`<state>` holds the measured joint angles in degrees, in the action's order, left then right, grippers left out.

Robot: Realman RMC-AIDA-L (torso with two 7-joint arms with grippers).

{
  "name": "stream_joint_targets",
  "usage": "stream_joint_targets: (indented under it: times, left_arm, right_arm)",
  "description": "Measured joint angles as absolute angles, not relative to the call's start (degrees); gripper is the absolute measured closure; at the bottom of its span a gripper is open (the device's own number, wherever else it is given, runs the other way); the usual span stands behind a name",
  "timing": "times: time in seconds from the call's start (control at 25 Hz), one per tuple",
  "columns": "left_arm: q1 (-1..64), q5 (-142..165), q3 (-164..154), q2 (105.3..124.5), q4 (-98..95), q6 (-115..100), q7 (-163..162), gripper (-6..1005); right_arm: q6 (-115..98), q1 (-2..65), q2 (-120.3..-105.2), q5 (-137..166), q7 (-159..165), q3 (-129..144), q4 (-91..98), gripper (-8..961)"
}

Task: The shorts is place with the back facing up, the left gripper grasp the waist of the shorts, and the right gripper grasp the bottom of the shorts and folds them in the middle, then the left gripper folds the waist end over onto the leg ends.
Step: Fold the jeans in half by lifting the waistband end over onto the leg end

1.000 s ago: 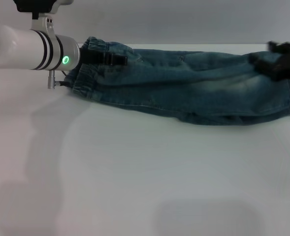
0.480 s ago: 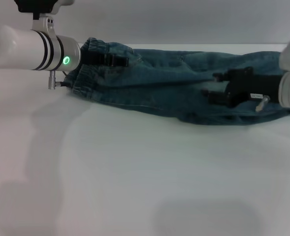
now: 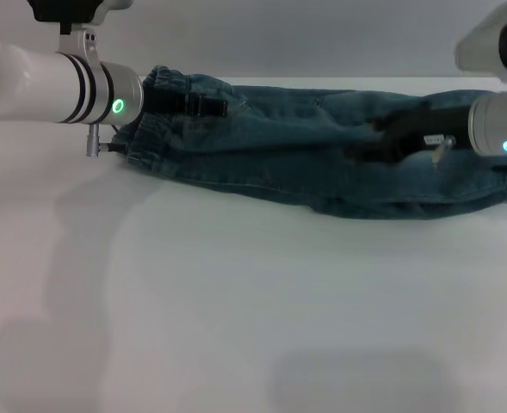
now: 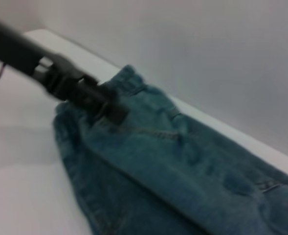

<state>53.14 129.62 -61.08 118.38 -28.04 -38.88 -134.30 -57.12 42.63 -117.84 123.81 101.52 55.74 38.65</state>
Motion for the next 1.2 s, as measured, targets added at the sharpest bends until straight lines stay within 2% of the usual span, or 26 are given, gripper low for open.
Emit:
stream_joint_targets:
  times: [1.2]
  left_arm:
    - [52.9, 129.1, -61.1, 118.29, -33.3, -43.3, -135.4, 205]
  right_arm:
    - [-41.0, 47.6, -118.55, 135.4, 111.0, 57.4, 33.0, 350]
